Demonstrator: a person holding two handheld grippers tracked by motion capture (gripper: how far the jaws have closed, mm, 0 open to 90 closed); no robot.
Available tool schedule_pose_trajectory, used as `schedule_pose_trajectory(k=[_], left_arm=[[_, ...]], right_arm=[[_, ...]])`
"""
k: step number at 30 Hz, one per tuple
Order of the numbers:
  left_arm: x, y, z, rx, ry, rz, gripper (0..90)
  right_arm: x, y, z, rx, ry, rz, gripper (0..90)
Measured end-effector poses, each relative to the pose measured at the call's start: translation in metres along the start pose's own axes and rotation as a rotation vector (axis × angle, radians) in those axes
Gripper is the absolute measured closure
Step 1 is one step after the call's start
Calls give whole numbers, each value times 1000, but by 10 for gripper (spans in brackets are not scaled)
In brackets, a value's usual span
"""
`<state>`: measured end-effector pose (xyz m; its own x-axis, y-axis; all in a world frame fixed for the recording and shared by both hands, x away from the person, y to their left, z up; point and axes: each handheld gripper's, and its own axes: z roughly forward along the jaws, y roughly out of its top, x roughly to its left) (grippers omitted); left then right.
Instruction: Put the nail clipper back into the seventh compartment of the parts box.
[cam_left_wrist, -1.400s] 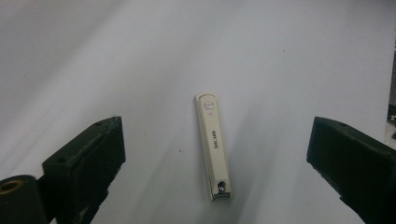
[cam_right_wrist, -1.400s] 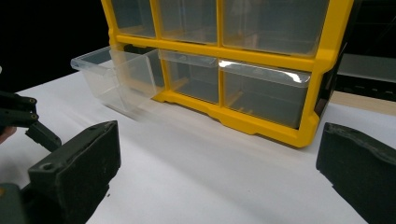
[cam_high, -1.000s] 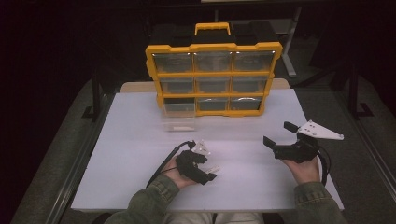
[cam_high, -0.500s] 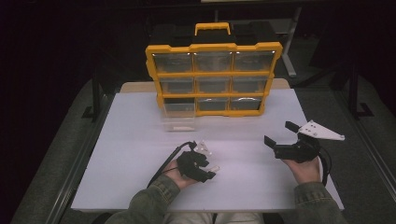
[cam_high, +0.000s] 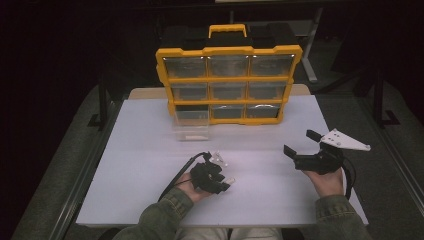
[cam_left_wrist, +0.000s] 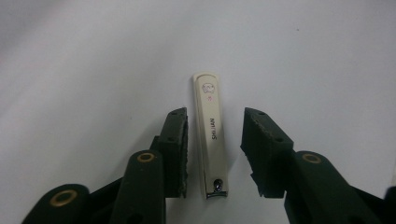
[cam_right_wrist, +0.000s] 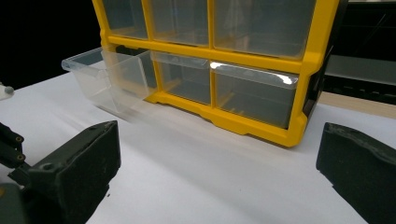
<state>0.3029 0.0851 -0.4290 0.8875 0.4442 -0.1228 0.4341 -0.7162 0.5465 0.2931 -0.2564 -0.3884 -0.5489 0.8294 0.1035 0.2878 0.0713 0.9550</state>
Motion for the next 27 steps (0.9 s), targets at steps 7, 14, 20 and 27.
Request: schedule_pose_trajectory(k=[7, 14, 20, 27], left_arm=[[-1, 0, 3, 11, 7, -9, 724], [-1, 0, 3, 12, 14, 2, 769], [-3, 1, 3, 14, 23, 16, 773], [-1, 2, 2, 25, 7, 22, 774]], right_arm=[[0, 0, 0, -1, -1, -2, 0], [0, 0, -1, -3, -6, -2, 0], [0, 0, 0, -1, -2, -3, 0], [0, -1, 0, 1, 2, 0, 0]])
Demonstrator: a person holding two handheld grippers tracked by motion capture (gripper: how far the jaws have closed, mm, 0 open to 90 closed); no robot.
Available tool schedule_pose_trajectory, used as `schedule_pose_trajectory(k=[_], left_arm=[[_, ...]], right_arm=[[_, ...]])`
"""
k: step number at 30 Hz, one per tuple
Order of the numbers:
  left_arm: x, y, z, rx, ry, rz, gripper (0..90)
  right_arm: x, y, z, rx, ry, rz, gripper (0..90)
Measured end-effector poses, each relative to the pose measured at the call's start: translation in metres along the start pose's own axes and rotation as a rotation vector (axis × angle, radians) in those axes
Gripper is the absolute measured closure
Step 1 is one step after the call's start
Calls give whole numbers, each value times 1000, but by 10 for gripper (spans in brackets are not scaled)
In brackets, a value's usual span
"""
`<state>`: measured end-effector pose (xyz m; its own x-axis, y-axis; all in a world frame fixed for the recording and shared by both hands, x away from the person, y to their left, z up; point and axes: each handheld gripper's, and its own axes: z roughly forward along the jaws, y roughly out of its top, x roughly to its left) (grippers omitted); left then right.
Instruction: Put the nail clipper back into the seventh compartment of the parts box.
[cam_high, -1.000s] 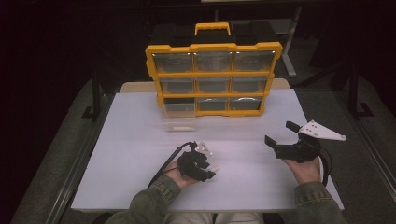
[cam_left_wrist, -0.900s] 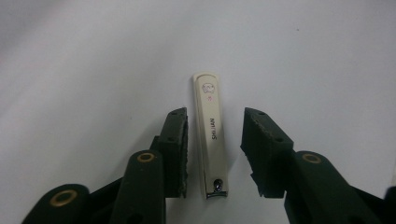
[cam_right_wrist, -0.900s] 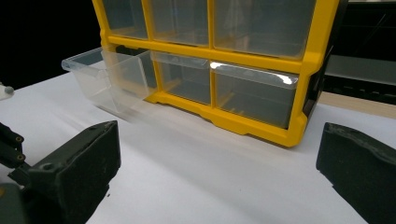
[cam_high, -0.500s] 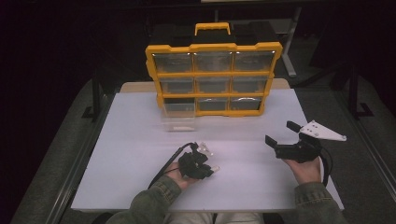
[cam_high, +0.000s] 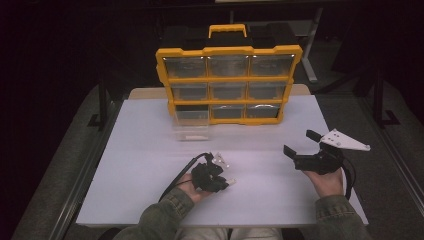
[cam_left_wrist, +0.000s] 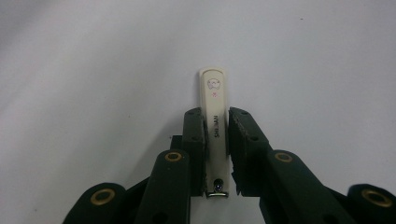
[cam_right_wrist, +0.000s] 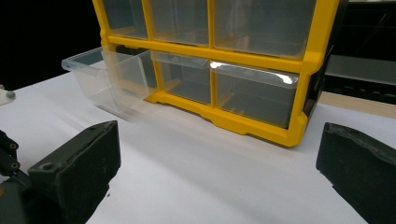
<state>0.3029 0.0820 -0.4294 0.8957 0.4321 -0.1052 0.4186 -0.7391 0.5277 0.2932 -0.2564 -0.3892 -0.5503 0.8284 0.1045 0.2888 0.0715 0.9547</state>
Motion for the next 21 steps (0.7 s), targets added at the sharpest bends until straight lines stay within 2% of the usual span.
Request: schedule_pose_trajectory(k=[7, 11, 21], left_arm=[[4, 2, -8, -21, 6, -3, 775], [7, 3, -13, -17, 13, 6, 775], [13, 5, -27, -45, 7, 3, 775]], right_arm=[[0, -1, 0, 1, 0, 1, 0], [0, -1, 0, 2, 0, 1, 0], [-1, -1, 1, 5, 0, 4, 0]])
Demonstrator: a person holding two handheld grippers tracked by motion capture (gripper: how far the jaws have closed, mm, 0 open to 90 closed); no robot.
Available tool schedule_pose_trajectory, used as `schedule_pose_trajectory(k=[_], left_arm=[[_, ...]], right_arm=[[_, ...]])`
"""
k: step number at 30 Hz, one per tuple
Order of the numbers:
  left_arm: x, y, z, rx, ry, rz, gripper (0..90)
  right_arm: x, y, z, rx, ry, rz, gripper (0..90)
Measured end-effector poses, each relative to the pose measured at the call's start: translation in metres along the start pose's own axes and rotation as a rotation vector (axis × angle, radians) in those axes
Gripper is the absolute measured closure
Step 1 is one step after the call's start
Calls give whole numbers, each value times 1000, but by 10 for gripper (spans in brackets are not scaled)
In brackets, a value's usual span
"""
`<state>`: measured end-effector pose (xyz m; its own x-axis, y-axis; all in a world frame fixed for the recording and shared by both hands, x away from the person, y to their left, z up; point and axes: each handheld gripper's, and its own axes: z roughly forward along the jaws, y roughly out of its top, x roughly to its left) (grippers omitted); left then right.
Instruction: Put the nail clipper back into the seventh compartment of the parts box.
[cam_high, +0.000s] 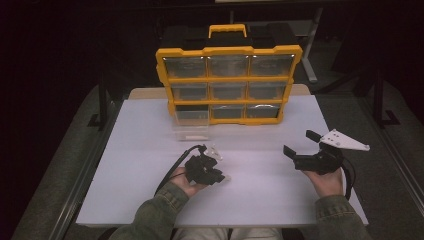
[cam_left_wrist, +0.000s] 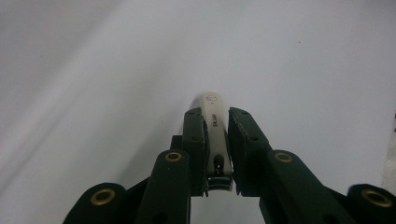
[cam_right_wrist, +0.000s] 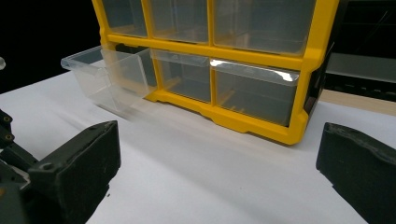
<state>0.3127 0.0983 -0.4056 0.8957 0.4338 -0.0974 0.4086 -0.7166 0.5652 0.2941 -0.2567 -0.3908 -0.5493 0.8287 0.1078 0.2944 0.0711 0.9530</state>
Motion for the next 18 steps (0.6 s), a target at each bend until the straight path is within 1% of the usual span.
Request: schedule_pose_trajectory(k=[5, 12, 15, 18], left_arm=[[4, 0, -8, -18, 4, 0, 775], [10, 2, -22, -44, 21, -6, 775], [12, 3, -27, -54, 21, -10, 775], [14, 4, -30, -49, 18, 4, 775]], right_arm=[[0, 0, 1, 6, 2, 1, 0], [0, -1, 1, 8, 4, 3, 0], [0, -1, 1, 8, 8, 5, 0], [0, -1, 2, 10, 9, 4, 0]])
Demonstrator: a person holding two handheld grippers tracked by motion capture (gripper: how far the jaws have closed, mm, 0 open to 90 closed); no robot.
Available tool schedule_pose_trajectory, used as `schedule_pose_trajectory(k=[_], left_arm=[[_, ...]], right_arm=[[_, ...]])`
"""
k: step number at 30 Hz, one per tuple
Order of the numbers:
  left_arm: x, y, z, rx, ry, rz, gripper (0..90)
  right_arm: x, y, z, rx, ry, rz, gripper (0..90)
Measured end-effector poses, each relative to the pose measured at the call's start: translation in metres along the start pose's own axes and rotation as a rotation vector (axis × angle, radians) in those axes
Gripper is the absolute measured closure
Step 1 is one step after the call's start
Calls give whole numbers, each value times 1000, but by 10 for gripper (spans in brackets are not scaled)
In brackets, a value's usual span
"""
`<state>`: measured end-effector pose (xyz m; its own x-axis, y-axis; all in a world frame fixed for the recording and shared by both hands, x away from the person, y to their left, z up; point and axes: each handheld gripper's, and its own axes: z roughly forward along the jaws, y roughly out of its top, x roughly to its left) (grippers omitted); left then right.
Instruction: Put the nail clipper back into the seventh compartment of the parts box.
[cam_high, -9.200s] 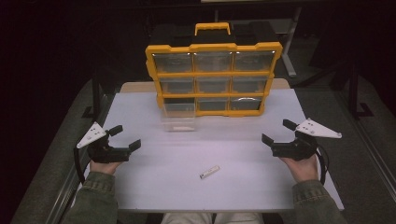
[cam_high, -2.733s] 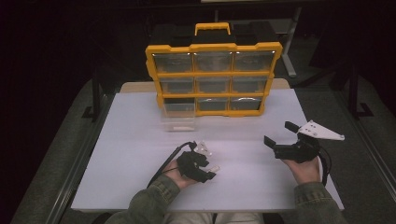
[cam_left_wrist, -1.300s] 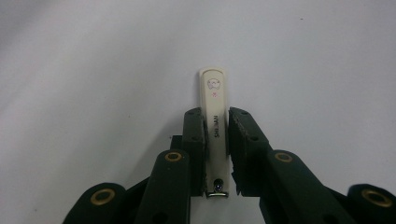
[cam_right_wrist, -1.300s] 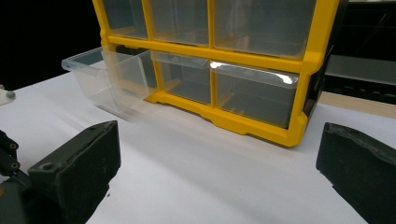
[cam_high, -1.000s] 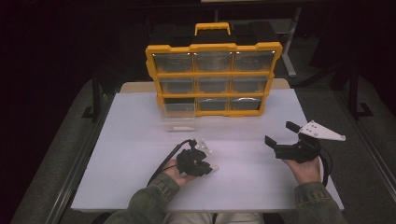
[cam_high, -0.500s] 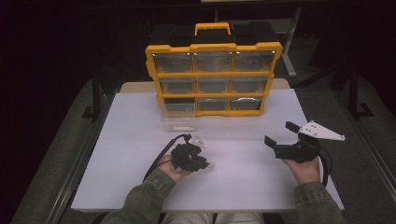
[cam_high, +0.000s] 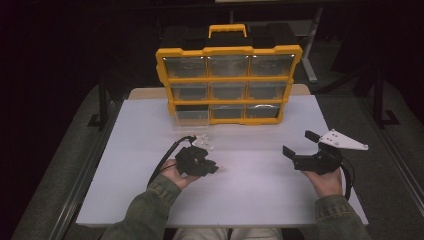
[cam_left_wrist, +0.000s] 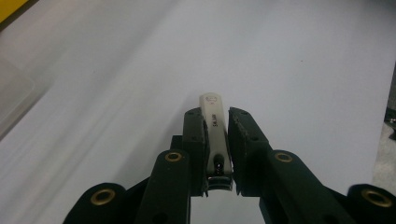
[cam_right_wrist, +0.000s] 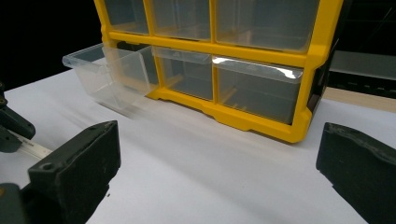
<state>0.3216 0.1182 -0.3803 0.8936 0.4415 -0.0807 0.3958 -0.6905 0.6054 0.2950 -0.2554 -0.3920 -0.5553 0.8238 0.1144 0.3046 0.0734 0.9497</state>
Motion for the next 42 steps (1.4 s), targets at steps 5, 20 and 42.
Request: schedule_pose_trajectory(k=[5, 20, 42], left_arm=[[1, 3, -7, -6, 3, 21, 775], [18, 7, -24, -17, 26, 8, 775], [41, 22, -56, -79, 60, -29, 775]], right_arm=[[0, 0, 0, 1, -4, 1, 0], [0, -1, 3, 15, 2, 2, 0], [0, -1, 3, 14, 5, 1, 0]])
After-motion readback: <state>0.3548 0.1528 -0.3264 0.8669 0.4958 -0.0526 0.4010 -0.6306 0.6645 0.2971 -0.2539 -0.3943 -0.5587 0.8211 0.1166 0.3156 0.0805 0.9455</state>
